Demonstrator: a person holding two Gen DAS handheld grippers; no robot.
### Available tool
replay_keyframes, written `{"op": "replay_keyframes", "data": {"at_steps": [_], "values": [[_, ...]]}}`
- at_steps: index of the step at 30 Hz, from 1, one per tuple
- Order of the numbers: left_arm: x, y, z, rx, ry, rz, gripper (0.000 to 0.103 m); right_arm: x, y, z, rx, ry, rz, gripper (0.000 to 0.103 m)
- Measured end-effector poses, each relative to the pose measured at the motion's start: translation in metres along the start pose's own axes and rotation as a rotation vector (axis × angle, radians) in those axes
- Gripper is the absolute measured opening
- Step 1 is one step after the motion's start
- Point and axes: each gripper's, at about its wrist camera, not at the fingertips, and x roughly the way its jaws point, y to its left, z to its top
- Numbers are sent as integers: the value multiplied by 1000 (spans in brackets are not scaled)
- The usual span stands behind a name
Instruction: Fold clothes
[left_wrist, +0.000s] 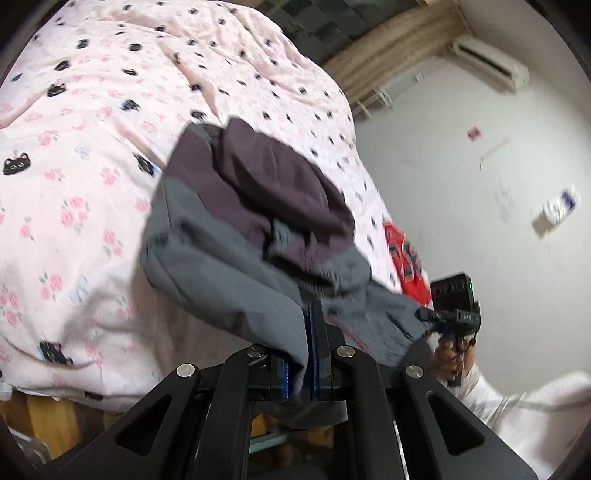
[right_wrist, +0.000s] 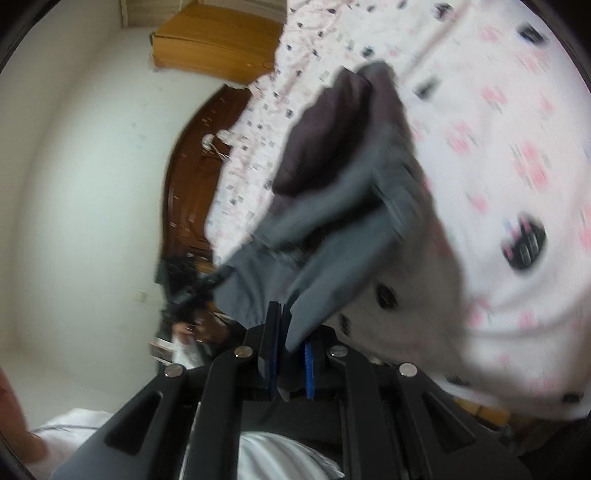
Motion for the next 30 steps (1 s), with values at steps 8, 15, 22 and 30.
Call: {"op": "replay_keyframes", "data": {"at_steps": [8,15,22,30], "values": [[-3,9,44,-72,-69,29,7,-2,18,73,19,-55,28,11],[12,20,82,-158,-67,67,7,17,16,120,87,-78,-6,11],[38,32,124,-202,-49,125,7,33,6,165,146,-95,-63,11],[78,62,154,-259,-10,194,7,52,-21,209,215,-96,-161,11]]}}
